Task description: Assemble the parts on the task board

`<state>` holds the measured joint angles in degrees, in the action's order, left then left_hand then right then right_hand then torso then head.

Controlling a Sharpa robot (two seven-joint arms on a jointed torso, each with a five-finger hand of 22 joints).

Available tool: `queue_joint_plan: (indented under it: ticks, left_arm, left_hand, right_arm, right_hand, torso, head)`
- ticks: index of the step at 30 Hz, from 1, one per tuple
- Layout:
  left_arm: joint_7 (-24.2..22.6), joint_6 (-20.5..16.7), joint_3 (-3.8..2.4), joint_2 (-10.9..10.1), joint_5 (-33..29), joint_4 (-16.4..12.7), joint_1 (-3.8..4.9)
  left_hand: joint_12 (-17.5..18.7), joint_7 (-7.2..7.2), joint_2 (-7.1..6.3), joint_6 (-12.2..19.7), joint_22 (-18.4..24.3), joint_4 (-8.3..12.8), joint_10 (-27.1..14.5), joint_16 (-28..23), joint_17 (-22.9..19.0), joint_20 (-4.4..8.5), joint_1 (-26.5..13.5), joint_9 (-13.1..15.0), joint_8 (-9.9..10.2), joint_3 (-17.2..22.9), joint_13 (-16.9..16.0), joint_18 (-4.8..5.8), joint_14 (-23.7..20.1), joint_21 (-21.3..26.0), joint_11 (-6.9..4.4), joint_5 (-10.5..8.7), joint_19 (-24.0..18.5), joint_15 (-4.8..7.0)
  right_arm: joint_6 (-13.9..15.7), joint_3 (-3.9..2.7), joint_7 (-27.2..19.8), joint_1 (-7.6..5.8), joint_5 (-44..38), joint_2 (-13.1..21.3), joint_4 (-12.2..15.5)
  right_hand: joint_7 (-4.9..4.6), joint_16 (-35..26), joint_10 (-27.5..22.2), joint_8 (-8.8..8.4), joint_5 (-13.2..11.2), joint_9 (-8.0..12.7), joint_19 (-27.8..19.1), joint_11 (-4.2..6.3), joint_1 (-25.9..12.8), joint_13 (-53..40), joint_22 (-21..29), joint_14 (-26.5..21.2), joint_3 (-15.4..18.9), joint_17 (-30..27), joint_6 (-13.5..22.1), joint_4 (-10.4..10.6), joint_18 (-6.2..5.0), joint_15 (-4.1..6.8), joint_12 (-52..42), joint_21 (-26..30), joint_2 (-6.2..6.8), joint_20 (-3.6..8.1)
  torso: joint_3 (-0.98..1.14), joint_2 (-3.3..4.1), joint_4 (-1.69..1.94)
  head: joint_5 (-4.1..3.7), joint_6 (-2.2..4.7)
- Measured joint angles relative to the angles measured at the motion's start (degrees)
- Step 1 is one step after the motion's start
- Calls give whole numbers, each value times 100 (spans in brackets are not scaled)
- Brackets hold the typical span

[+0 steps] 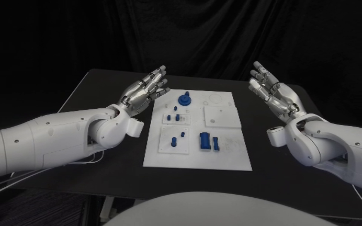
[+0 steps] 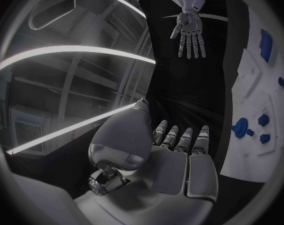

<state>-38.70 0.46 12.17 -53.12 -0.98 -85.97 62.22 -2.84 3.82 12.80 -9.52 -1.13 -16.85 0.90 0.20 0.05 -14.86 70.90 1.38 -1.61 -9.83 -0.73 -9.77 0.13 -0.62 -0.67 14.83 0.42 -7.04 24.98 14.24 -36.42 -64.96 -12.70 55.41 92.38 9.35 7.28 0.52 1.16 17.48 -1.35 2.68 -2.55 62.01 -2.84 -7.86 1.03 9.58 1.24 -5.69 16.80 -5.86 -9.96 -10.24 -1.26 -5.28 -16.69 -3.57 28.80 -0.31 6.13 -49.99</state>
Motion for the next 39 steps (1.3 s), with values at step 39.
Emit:
queue_joint_plan:
  ticks: [39]
  left_arm:
    - [712,-3547,-1157,802,51,-352,-188]
  left_hand:
    - [251,-382,-1134,910,106,1435,-78,0,5,1376,-5276,-132,133,898,67,812,-11,43,18,-1417,-47,664]
  right_arm:
    - [1698,-1417,533,468,1191,-1075,-242]
  right_hand:
    - [-911,-707,-52,-96,-1728,128,-265,235,-6164,278,641,-103,-952,-118,575,-1657,545,966,1003,105,535,1639]
  torso:
    - [342,220,28]
  head:
    - [-609,1545]
